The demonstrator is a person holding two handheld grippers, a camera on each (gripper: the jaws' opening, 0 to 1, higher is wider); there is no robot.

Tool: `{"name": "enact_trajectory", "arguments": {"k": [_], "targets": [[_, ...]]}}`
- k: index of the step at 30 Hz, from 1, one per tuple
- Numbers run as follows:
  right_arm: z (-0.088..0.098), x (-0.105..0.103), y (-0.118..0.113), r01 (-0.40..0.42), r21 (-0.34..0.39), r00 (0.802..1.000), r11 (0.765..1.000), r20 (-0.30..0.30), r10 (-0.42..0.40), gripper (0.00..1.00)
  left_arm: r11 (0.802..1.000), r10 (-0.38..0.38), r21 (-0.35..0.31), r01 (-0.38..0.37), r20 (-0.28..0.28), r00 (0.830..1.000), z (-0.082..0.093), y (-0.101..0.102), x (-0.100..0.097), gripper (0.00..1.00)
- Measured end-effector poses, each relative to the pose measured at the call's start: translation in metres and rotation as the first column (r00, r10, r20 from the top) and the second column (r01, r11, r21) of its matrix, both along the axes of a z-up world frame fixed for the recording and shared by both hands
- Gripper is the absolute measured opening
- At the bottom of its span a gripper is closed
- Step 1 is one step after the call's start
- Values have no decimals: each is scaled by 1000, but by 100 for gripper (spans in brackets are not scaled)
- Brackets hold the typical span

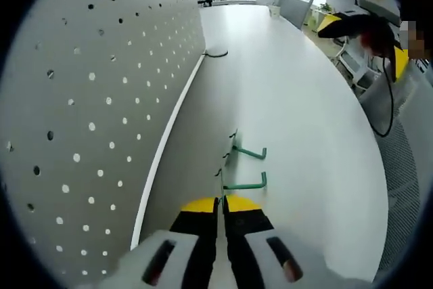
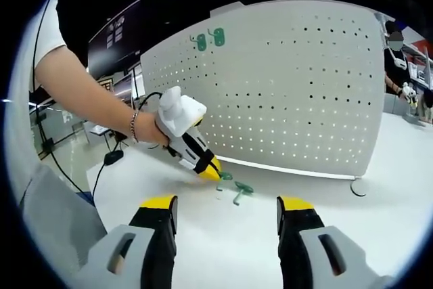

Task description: Insert the hook assembly into the mounting plate slot until the hook locks in place.

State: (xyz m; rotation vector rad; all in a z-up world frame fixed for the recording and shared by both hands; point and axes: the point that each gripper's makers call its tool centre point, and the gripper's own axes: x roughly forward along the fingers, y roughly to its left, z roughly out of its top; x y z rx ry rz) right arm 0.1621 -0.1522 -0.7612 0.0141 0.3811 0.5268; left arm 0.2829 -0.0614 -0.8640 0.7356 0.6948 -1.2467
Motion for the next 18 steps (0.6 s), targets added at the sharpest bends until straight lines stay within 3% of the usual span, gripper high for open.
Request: {"name": "enact_trajectory", "arguments": {"k": [18], "targets": [[2,0,2,-8,-1,1000,1000,9,8,57,989,69,-128,-68,2,998,20,2,4,3]]}}
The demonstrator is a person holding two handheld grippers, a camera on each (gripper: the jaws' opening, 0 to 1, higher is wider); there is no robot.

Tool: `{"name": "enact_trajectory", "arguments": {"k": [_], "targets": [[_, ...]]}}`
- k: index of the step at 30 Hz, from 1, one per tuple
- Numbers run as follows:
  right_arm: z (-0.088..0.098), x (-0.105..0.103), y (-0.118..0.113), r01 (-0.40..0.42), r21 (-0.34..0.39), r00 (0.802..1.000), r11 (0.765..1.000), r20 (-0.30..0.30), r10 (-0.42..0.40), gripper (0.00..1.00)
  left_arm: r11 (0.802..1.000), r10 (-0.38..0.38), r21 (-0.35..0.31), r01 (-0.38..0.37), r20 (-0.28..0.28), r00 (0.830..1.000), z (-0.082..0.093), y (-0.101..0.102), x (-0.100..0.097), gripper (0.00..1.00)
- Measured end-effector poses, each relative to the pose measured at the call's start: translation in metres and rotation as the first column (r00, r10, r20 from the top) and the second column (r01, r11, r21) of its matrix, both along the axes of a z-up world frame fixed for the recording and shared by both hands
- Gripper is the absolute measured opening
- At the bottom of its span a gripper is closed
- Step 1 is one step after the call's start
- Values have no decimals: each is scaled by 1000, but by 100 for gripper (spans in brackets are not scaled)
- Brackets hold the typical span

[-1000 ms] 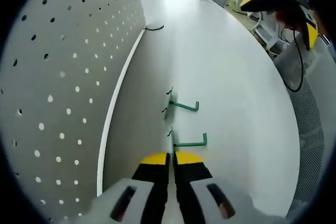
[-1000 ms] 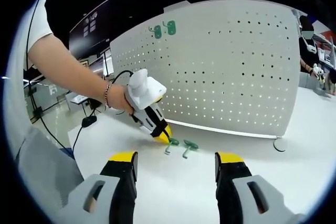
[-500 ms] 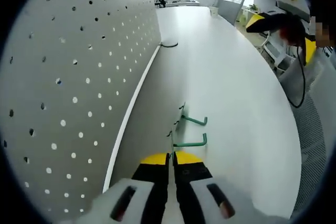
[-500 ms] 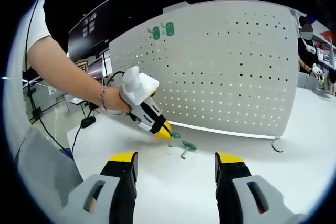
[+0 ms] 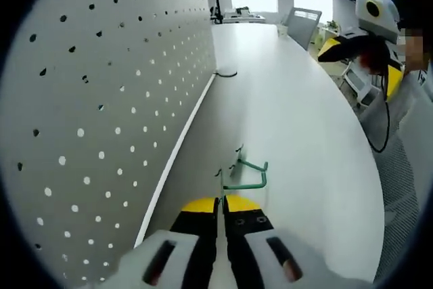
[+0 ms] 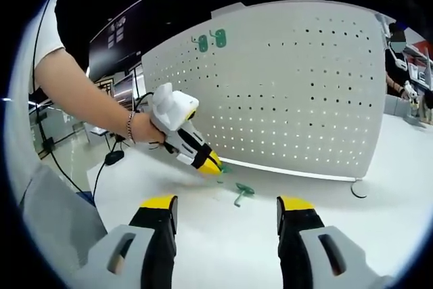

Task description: Insert the hook assembly into the mounting plate slot until the hook locks in place.

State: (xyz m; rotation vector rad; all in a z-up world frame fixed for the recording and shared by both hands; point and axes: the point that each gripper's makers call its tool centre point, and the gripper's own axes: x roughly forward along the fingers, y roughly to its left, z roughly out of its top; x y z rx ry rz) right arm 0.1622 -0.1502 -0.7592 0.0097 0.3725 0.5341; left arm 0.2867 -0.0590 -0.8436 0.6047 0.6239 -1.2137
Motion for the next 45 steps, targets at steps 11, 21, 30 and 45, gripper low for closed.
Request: {"name": "enact_trajectory", "arguments": {"k": [11,21,30,45], "targets": [[4,0,2,-4,8,1000,1000,13,4,57,997,36,-69,-34,23,999,13,3,-1,2],[7,2,4,-7,14,1000,1000,27,7,57,985,79,-157,-74,24,997,27,6,1,2],[14,3,5,-11,18,999,1000,50,10,57,970,110,-222,-101,28,993,41,9,-1,2],[20,5,9,-11,49,998,999,62,8,57,945,151,-298,-134,35,988,53,16,-15,2]]}}
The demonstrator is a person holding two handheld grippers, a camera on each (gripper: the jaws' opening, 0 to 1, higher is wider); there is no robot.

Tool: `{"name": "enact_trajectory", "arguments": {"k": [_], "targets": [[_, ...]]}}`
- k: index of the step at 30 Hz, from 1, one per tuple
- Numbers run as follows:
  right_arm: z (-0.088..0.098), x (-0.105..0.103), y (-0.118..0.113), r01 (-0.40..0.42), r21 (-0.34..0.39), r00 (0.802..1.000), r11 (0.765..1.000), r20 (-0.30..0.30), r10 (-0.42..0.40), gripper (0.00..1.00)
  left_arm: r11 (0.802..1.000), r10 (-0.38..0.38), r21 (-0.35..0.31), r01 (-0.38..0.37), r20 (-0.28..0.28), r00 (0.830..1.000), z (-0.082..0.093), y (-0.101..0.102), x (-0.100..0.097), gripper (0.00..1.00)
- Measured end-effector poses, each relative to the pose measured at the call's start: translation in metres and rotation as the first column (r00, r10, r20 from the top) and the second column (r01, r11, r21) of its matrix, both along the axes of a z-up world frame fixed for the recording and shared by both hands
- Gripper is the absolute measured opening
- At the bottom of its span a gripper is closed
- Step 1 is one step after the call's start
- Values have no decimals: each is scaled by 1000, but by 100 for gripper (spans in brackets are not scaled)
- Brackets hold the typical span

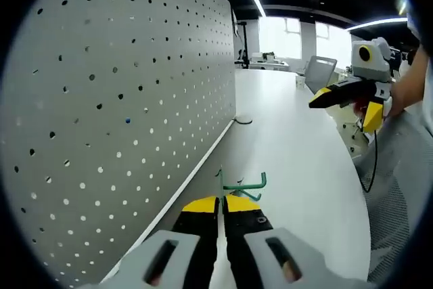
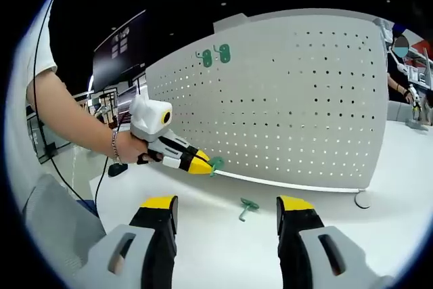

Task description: Insert the hook assembly into the mounting plate slot until the hook locks in place.

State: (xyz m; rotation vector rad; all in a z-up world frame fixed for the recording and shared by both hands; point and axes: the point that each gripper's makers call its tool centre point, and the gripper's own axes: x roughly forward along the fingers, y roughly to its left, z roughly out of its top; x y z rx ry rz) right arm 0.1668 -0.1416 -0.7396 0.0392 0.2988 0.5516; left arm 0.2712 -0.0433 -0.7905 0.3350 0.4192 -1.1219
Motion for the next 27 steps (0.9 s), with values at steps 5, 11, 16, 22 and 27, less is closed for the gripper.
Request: {"name": "enact_trajectory", "arguments": {"k": [5,11,16,22,27], "targets": [[2,0,1,4,19,1000,1000,-1,-4,57,999,28,-39,-29,-6,1000,6,4,0,2],[3,0,1,6,32,1000,999,-1,-6,57,996,54,-73,-53,5,999,18,9,1,2],[4,0,3,3,40,1000,999,0,-3,57,992,69,-105,-68,14,997,27,11,-2,1],[6,0,8,-8,49,1000,999,5,8,57,984,111,-139,-109,1,994,29,16,-8,1],[9,0,12,-17,56,1000,998,12,16,57,980,125,-157,-123,7,992,35,20,-14,2]]}}
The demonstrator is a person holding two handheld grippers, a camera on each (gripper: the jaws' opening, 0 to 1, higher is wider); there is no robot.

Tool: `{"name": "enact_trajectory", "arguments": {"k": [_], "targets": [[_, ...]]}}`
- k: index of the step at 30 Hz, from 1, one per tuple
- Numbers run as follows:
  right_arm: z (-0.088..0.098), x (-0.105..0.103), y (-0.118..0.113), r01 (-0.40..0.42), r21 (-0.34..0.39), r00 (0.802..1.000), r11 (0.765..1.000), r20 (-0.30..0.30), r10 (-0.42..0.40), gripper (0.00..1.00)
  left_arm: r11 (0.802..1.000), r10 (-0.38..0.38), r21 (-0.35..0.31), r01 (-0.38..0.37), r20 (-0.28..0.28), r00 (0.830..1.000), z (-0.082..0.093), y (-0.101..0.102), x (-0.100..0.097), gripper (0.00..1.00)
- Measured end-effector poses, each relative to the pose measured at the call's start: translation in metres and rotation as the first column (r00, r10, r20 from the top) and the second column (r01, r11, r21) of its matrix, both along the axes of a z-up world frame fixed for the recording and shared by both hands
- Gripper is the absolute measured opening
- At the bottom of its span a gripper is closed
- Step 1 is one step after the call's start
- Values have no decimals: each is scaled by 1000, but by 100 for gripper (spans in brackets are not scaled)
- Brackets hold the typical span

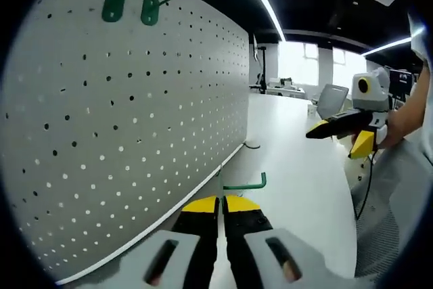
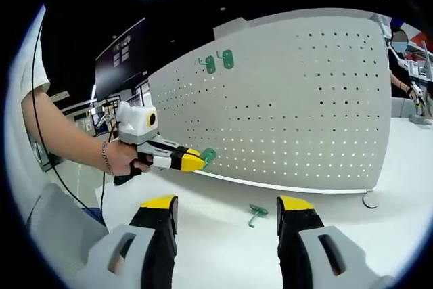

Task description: Insert the hook assembly into the mounting plate slot until the hook locks in place.

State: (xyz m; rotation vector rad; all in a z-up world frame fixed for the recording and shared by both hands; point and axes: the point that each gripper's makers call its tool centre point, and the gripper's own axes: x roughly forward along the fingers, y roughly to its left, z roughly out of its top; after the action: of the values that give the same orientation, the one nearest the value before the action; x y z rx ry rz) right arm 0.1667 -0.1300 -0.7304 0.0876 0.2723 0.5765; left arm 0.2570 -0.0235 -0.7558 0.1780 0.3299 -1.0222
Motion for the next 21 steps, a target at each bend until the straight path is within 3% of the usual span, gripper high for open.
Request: {"name": "enact_trajectory", "arguments": {"k": [21], "targets": [[12,-5,12,-26,33,999,999,28,25,57,993,77,-98,-72,56,995,33,20,-24,2]]}}
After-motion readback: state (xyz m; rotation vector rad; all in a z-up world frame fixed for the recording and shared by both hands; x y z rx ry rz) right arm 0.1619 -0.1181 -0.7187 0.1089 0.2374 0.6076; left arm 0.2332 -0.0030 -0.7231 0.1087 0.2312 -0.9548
